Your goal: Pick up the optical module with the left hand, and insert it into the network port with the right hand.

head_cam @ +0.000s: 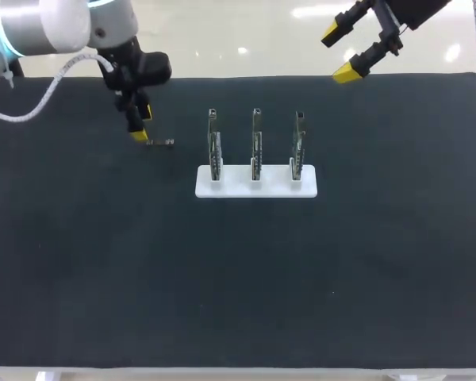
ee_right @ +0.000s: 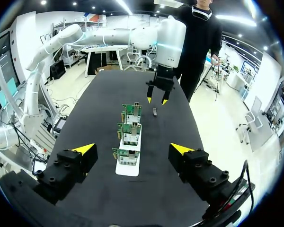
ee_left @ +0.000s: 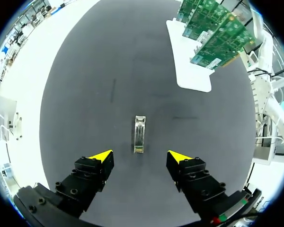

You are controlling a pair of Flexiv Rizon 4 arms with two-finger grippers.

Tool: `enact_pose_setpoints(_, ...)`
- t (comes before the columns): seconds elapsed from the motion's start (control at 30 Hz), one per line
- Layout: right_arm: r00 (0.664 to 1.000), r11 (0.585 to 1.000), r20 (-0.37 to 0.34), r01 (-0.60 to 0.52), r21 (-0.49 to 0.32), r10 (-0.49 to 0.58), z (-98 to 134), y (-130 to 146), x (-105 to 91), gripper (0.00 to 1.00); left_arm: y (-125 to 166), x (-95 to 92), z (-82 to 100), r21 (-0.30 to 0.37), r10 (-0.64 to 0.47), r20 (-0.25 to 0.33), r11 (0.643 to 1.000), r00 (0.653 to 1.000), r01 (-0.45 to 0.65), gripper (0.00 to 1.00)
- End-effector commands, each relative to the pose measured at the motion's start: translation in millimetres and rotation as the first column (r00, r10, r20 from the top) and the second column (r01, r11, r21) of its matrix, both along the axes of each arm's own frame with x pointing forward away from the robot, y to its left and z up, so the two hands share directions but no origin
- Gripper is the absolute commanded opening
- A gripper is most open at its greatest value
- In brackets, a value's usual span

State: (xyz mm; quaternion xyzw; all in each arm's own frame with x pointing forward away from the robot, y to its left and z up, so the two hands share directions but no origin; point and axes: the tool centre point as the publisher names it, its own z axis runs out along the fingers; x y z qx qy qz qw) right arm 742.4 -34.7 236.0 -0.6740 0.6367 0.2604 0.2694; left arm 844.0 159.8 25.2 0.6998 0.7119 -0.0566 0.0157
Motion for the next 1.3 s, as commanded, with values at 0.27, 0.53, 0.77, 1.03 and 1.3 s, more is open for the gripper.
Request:
enact_pose_setpoints(0.27, 1.000, 1.000, 0.002, 0.001, 0.001, -0.001, 0, 0, -0.6, 1.00, -5, -0.6, -15.8, 0.012, -0.004, 0.050, 1.000, 0.999, 0.003, 1.00)
enact_pose_setpoints(0.53, 1.000, 1.000, 0.002, 0.001, 0.001, -0.001, 0, 0, -0.6, 1.00, -6, 0.3, -25.6, 0.018, 0.008, 0.056, 1.000, 0.998, -0.009, 1.00)
enact_pose_setpoints(0.77, 1.000, 1.000, 0.002, 0.001, 0.001, -0.001, 0, 0, -0.6, 1.00, -7, 0.3, -28.0, 0.014, 0.019, 0.065, 1.000, 0.998, -0.020, 1.00)
enact_pose_setpoints(1.03, 1.000, 1.000, 0.002, 0.001, 0.001, -0.001, 0, 0, -0.6, 1.00, -5, -2.4, -28.8, 0.014, 0.025, 0.070, 1.000, 0.997, -0.027, 1.00)
enact_pose_setpoints(1.3, 1.000, 1.000, 0.002, 0.001, 0.001, -0.001, 0, 0, -0.6, 1.00, -5, -2.5, -30.9, 0.017, 0.035, 0.077, 0.999, 0.996, -0.037, 1.00)
